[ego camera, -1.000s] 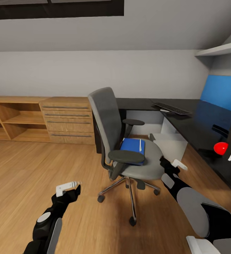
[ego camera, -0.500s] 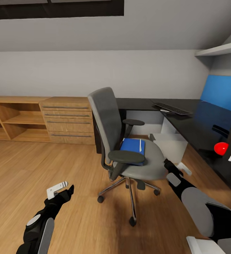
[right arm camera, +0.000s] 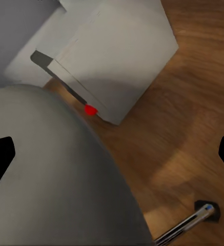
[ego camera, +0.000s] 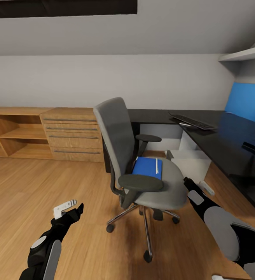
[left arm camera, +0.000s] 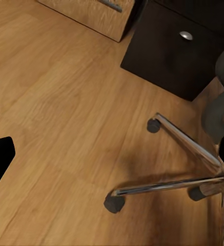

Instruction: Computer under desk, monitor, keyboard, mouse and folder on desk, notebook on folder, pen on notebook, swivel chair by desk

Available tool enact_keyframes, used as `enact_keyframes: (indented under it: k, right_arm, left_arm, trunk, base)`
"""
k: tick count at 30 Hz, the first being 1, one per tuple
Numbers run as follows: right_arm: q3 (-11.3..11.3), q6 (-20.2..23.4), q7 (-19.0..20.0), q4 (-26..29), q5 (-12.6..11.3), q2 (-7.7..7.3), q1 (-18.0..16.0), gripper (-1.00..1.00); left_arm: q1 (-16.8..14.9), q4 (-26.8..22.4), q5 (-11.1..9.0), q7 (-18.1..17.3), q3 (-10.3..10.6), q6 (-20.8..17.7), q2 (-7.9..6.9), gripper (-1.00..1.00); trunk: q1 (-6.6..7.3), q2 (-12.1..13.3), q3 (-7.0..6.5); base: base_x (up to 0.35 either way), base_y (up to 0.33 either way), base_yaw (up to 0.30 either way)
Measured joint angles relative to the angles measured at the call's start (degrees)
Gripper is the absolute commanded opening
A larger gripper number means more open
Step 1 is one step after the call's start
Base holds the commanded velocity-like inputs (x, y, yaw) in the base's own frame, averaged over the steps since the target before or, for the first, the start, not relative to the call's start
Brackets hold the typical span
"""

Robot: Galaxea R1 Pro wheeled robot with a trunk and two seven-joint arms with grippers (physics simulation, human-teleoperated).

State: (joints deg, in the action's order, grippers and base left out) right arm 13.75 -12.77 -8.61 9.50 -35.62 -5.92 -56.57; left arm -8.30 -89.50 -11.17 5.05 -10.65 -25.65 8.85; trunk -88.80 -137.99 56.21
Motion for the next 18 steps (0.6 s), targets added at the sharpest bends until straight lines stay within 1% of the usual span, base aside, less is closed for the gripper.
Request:
enact_keyframes:
  k: [1,2,6,10,16,18]
  right_arm:
    - [0.00,0.05,0.00,0.00,-0.23,-0.16,0.02,1.00]
    - [0.02,0.11,0.00,0.00,-2.10,-0.44,0.02,1.00]
    - [0.00,0.21,0.00,-0.01,-3.55,-0.52,0.00,1.00]
    - [-0.01,1.25,0.03,-0.01,-3.82,-0.53,0.02,1.00]
    - [-0.03,3.90,0.23,0.04,-3.98,-0.56,0.01,1.00]
    - [-0.03,4.47,0.28,0.07,-4.06,-0.76,0.01,1.00]
  left_arm:
    - [-0.01,0.01,0.00,-0.01,0.17,0.01,0.00,1.00]
    - [-0.01,-0.03,0.00,-0.02,0.36,-0.04,0.00,1.00]
    - [0.00,-0.04,0.01,-0.02,0.40,-0.06,0.00,1.00]
    - [0.00,-0.08,0.01,-0.02,0.41,-0.06,0.00,1.00]
    - [0.01,-0.22,0.01,0.03,0.40,-0.13,0.00,1.00]
    - [0.03,-0.29,0.01,0.05,0.40,-0.15,0.00,1.00]
  trunk:
    - [0.00,0.00,0.00]
    - [-0.01,0.00,0.00]
    - [-0.01,0.00,0.00]
    - [-0.02,0.00,0.00]
    - [-0.03,0.00,0.00]
    - [-0.03,0.00,0.00]
  base:
    - [0.207,0.000,0.000]
    - [0.202,0.000,0.000]
    - [0.147,0.000,0.000]
    - [0.046,0.000,0.000]
    - [0.011,0.000,0.000]
    - [0.001,0.000,0.000]
